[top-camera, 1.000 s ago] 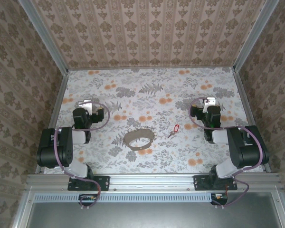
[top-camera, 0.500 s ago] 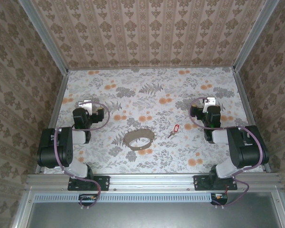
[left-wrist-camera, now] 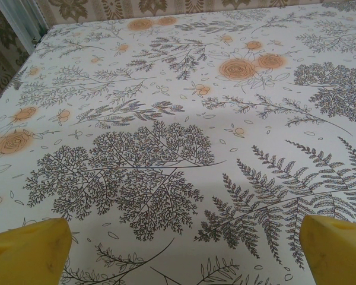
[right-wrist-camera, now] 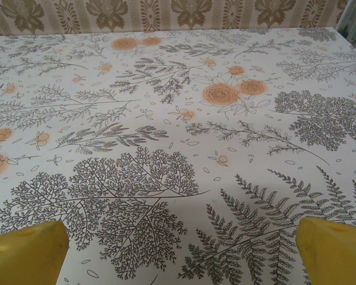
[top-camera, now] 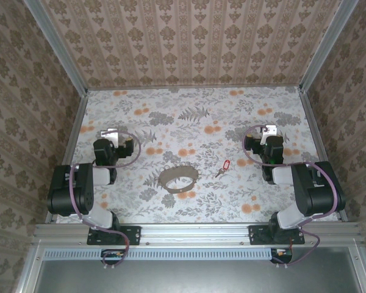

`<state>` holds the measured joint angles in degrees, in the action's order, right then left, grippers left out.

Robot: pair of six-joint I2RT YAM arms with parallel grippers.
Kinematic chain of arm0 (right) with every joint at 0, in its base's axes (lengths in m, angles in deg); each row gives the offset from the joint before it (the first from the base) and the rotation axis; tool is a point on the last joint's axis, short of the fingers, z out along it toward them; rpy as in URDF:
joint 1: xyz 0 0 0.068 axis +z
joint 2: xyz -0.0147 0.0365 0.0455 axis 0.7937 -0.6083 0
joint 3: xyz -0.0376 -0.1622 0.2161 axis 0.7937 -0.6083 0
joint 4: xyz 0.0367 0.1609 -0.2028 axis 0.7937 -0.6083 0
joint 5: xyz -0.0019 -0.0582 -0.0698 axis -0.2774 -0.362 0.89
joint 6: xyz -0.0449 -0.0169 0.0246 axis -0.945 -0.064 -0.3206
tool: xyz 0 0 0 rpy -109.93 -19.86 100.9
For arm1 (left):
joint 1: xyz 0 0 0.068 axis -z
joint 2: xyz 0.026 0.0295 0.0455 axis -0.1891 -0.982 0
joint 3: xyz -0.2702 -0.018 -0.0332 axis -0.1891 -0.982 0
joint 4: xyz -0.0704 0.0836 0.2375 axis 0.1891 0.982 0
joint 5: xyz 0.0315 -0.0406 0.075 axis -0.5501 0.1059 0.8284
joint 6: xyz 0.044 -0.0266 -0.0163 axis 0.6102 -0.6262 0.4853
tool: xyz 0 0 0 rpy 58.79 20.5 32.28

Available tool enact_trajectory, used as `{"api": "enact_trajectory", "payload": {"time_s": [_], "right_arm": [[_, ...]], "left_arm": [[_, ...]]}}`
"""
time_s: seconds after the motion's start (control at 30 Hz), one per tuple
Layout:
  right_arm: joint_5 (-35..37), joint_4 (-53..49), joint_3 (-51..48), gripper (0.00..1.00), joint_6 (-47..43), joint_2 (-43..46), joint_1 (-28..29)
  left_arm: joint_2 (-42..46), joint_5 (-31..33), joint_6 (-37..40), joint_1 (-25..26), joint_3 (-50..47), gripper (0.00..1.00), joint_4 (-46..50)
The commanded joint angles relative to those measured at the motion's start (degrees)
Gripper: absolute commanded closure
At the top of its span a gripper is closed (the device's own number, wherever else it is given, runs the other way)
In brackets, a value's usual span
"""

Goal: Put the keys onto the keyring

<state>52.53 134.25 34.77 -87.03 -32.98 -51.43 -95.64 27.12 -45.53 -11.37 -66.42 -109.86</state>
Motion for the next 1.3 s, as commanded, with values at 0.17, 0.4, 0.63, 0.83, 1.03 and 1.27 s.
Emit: {"api": "enact_trajectory", "payload": {"time_s": [0.17, 0.4, 0.63, 0.83, 1.03, 1.27], "right_arm": [[-0.3, 0.6, 0.7, 0.00, 1.0, 0.3, -0.1], [0.0, 0.9, 0.6, 0.00, 0.8, 0.3, 0.0], [0.4, 0.6, 0.8, 0.00, 0.3, 0.1, 0.7], [0.4, 0.5, 0.8, 0.00, 0.4, 0.2, 0.6], [0.3, 0.5, 0.8, 0.00, 0.3, 0.2, 0.6], [0.4, 0.8, 0.7, 0.00, 0.2, 0.3, 0.7]], "left_arm": [[0.4, -0.7, 0.3, -0.3, 1.2, 0.00, -0.1], [0.4, -0.7, 0.3, -0.3, 1.2, 0.00, -0.2], [0.4, -0.7, 0.3, -0.3, 1.2, 0.00, -0.2], [0.4, -0.7, 0.4, -0.2, 1.2, 0.00, -0.2], [0.4, -0.7, 0.3, -0.2, 1.2, 0.00, -0.2], [0.4, -0.7, 0.3, -0.3, 1.2, 0.00, -0.2]]}}
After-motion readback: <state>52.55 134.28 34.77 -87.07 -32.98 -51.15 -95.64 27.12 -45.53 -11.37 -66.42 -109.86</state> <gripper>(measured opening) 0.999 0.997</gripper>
